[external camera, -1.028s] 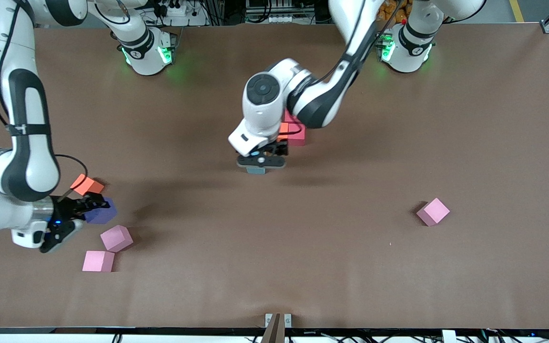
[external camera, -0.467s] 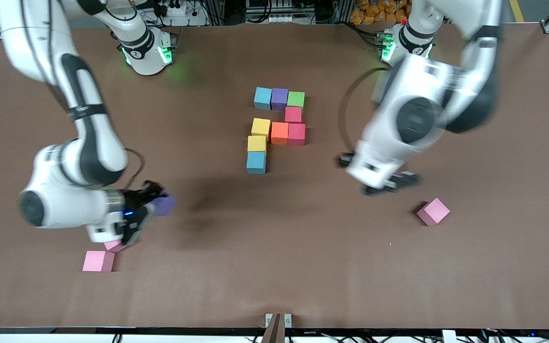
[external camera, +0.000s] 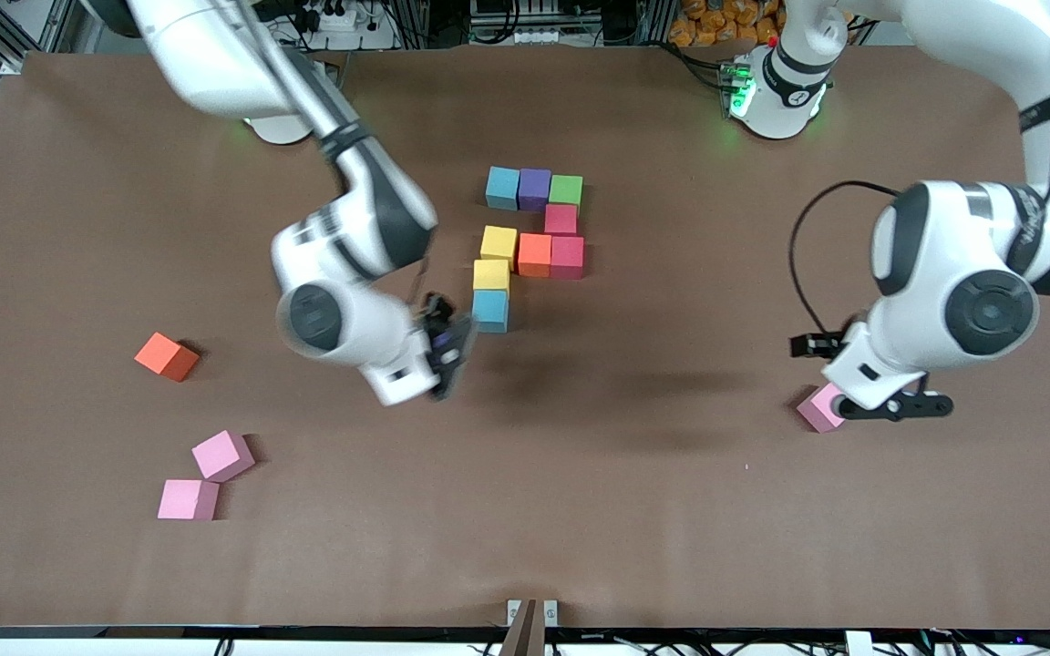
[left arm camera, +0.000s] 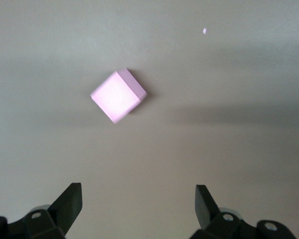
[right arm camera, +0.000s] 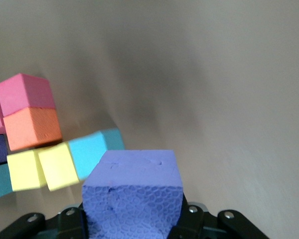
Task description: Form number 2 with 11 blocks
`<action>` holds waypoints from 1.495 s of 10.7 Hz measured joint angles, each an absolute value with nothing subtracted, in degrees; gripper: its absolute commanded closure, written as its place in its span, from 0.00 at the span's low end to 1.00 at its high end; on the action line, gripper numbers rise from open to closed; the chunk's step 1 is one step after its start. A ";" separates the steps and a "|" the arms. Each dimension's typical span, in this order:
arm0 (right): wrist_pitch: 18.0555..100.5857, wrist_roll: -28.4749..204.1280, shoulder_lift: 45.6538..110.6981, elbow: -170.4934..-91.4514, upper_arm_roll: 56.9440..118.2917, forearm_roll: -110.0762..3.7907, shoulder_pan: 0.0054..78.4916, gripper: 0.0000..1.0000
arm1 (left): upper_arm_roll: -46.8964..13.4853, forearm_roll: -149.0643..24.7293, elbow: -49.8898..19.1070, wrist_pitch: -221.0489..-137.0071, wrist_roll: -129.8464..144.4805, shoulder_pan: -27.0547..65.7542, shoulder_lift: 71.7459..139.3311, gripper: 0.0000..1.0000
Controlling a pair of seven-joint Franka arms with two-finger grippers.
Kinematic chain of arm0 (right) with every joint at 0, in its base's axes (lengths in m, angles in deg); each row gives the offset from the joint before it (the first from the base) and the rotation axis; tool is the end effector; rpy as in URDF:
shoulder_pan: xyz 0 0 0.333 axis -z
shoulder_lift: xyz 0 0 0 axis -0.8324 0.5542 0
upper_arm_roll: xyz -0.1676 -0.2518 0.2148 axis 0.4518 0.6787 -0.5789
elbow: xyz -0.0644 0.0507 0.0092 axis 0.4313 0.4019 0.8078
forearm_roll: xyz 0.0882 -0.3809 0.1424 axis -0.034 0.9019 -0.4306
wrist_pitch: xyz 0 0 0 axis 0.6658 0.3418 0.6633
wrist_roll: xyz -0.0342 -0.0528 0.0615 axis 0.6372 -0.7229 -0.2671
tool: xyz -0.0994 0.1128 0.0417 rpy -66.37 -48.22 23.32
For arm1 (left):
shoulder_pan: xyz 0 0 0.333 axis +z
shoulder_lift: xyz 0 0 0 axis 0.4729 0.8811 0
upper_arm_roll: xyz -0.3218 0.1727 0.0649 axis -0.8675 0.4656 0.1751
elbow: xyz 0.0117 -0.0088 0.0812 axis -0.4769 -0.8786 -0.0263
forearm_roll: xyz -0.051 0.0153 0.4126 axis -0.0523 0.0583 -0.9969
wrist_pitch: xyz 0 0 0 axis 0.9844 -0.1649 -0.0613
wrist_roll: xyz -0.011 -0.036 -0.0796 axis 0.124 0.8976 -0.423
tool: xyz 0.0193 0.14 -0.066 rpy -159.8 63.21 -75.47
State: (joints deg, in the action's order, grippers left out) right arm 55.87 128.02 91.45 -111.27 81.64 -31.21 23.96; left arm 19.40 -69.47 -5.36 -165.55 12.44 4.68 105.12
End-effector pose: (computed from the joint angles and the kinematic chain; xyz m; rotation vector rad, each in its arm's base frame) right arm 0.6314 0.4416 0.3185 -2.3392 -1.6973 0.0614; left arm 0.6857 -0.0979 0.3799 -3.0126 0.1249 0.2557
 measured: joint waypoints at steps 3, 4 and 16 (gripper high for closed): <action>63.62 127.93 91.86 -114.36 81.74 -27.65 16.09 0.79 | 19.37 -71.41 -15.03 -178.48 26.94 7.95 103.91 0.00; 67.19 127.94 92.14 -116.20 81.78 -27.14 14.30 0.80 | 19.37 -71.91 -16.87 -181.44 31.60 8.64 103.74 0.00; 78.86 128.09 94.92 -124.80 83.04 -24.04 9.35 0.81 | 19.21 -72.18 -27.81 -199.55 43.19 9.62 104.79 0.00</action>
State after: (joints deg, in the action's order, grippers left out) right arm 78.86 128.09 94.92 -124.80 83.04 -24.04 9.35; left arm 19.21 -72.18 -27.81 -199.55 43.19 9.62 104.79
